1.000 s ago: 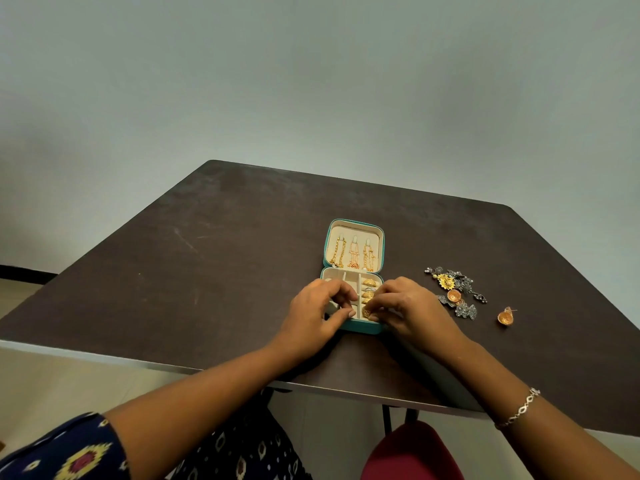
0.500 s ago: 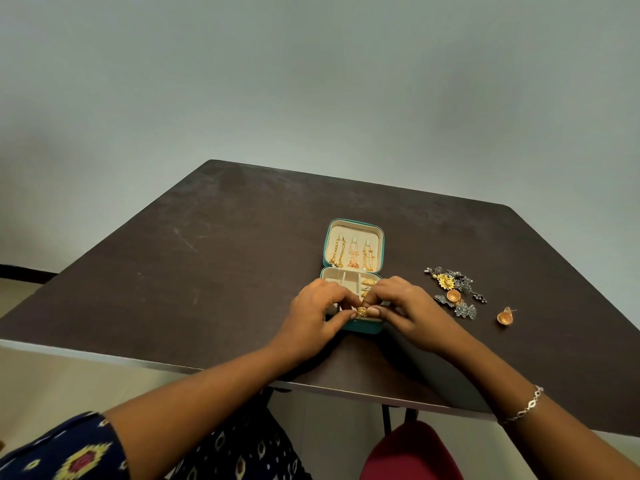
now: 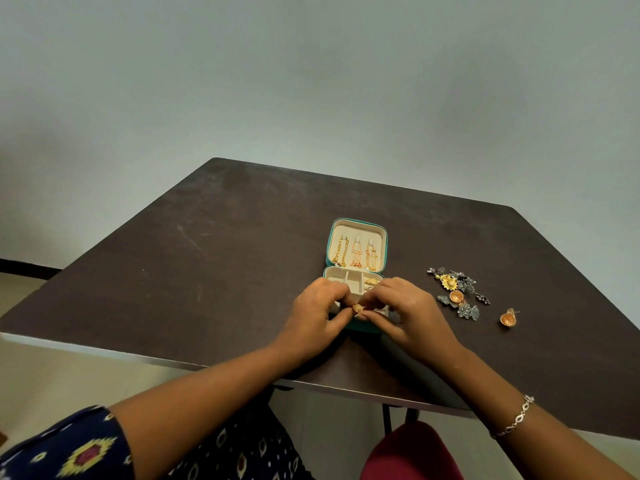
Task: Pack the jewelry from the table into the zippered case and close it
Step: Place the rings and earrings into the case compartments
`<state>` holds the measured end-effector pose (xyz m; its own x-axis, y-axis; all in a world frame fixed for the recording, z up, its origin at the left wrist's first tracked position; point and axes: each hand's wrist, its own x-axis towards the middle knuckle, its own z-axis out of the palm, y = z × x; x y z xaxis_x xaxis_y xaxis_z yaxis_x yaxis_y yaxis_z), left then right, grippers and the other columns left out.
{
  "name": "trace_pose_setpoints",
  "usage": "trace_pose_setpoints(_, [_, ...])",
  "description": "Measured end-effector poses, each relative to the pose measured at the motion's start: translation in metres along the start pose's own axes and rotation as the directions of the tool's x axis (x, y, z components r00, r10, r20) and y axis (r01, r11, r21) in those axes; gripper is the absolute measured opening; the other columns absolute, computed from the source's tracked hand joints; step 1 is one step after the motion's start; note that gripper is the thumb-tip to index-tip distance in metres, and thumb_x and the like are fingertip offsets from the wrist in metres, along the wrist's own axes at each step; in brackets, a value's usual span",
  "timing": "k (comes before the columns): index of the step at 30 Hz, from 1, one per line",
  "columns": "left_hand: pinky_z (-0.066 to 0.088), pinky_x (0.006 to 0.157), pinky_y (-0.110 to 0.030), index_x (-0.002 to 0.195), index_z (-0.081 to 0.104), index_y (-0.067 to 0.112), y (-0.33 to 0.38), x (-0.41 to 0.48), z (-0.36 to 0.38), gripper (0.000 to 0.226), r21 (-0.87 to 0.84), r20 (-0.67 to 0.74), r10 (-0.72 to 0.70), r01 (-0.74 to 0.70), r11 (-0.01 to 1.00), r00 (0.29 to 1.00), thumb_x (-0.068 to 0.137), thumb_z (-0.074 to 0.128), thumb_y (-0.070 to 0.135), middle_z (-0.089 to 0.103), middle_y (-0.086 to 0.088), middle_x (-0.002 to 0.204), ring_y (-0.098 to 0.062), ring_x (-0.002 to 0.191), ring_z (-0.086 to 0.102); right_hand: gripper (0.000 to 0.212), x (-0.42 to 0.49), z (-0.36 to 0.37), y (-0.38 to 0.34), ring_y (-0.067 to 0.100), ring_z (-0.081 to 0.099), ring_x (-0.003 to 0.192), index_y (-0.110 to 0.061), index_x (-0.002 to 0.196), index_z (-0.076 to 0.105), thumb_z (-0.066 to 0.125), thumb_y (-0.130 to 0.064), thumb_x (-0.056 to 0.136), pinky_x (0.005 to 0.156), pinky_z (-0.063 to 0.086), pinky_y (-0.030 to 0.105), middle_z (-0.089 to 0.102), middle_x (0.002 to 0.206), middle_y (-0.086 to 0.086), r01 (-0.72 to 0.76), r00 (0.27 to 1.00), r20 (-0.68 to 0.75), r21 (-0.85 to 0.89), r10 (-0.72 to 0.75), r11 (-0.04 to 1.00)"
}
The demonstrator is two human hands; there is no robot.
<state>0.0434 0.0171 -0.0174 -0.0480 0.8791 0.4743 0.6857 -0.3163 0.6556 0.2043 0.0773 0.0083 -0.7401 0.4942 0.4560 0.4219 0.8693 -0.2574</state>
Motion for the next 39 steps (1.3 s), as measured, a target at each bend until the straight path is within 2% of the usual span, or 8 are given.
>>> trace_pose_setpoints(8, [0.034, 0.066, -0.011, 0.079, 0.061, 0.011, -0.002, -0.001, 0.002, 0.003, 0.014, 0.005, 0.005, -0.005, 1.000, 1.000, 0.081, 0.064, 0.012, 0.049, 0.011, 0.082, -0.002, 0.077, 0.043, 0.027, -0.001, -0.002, -0.001, 0.017, 0.061, 0.081, -0.017, 0.091, 0.067, 0.048, -0.033, 0.082, 0.058, 0.052, 0.028, 0.065, 0.088, 0.001, 0.043, 0.998, -0.042, -0.099, -0.047, 0.994])
trace_pose_setpoints(13, [0.035, 0.068, -0.014, 0.081, 0.062, 0.011, -0.001, -0.001, 0.002, 0.004, 0.037, 0.006, 0.024, -0.024, 0.999, 1.000, 0.081, 0.064, 0.014, 0.050, 0.010, 0.084, -0.007, 0.082, 0.044, 0.026, -0.001, -0.002, 0.002, 0.019, 0.061, 0.077, -0.016, 0.087, 0.068, 0.048, -0.032, 0.081, 0.056, 0.051, 0.030, 0.065, 0.085, 0.002, 0.061, 0.996, -0.059, -0.137, -0.069, 0.989])
trace_pose_setpoints(17, [0.039, 0.070, -0.015, 0.083, 0.063, 0.010, 0.001, -0.001, 0.001, 0.005, 0.014, -0.002, 0.021, -0.021, 1.000, 1.000, 0.081, 0.066, 0.014, 0.060, 0.002, 0.088, -0.008, 0.085, 0.048, 0.017, 0.000, -0.003, 0.008, 0.016, 0.058, 0.076, -0.013, 0.085, 0.068, 0.058, -0.026, 0.079, 0.061, 0.049, 0.027, 0.064, 0.082, 0.002, -0.025, 0.996, -0.087, -0.013, 0.024, 1.000])
trace_pose_setpoints(21, [0.036, 0.069, -0.010, 0.083, 0.063, 0.012, 0.000, -0.001, 0.001, 0.005, 0.012, -0.002, 0.029, -0.029, 1.000, 1.000, 0.081, 0.066, 0.015, 0.062, 0.003, 0.088, -0.005, 0.084, 0.048, 0.009, 0.000, -0.007, 0.018, 0.013, 0.055, 0.071, -0.012, 0.082, 0.067, 0.067, -0.016, 0.074, 0.060, 0.042, 0.019, 0.061, 0.078, 0.001, -0.105, 0.991, -0.079, 0.053, 0.109, 0.993])
trace_pose_setpoints(25, [0.037, 0.070, -0.011, 0.084, 0.064, 0.013, -0.001, -0.001, 0.002, 0.005, 0.013, 0.000, 0.030, -0.030, 0.999, 1.000, 0.081, 0.066, 0.016, 0.062, 0.004, 0.090, -0.005, 0.085, 0.048, 0.010, -0.001, -0.006, 0.021, 0.015, 0.057, 0.074, -0.012, 0.082, 0.068, 0.072, -0.008, 0.074, 0.062, 0.047, 0.027, 0.061, 0.079, -0.001, -0.190, 0.979, -0.053, 0.106, 0.196, 0.976])
trace_pose_setpoints(30, [0.038, 0.071, -0.013, 0.083, 0.063, 0.014, -0.001, -0.001, 0.002, 0.005, 0.015, -0.002, 0.033, -0.033, 0.999, 0.999, 0.081, 0.066, 0.016, 0.061, 0.005, 0.089, -0.005, 0.085, 0.048, 0.010, -0.002, -0.004, 0.023, 0.016, 0.057, 0.078, -0.011, 0.084, 0.068, 0.071, -0.007, 0.075, 0.067, 0.050, 0.035, 0.062, 0.082, 0.000, -0.243, 0.969, -0.011, 0.111, 0.246, 0.964])
trace_pose_setpoints(36, [0.042, 0.072, -0.021, 0.082, 0.063, 0.013, 0.000, -0.001, 0.002, 0.004, 0.013, 0.005, 0.038, -0.038, 0.999, 0.999, 0.081, 0.066, 0.016, 0.062, 0.003, 0.088, -0.009, 0.085, 0.050, 0.009, 0.000, -0.001, 0.021, 0.016, 0.056, 0.081, -0.013, 0.085, 0.068, 0.071, -0.013, 0.077, 0.071, 0.050, 0.036, 0.062, 0.086, 0.001, -0.253, 0.967, 0.043, 0.074, 0.250, 0.965])
trace_pose_setpoints(39, [0.042, 0.072, -0.020, 0.083, 0.063, 0.013, 0.000, -0.001, 0.001, 0.004, 0.011, 0.012, 0.031, -0.031, 0.999, 0.999, 0.081, 0.066, 0.016, 0.061, 0.004, 0.089, -0.008, 0.086, 0.049, 0.012, -0.001, -0.002, 0.022, 0.014, 0.055, 0.081, -0.015, 0.089, 0.067, 0.071, -0.015, 0.077, 0.070, 0.050, 0.036, 0.061, 0.086, -0.001, -0.226, 0.973, 0.043, 0.020, 0.225, 0.974])
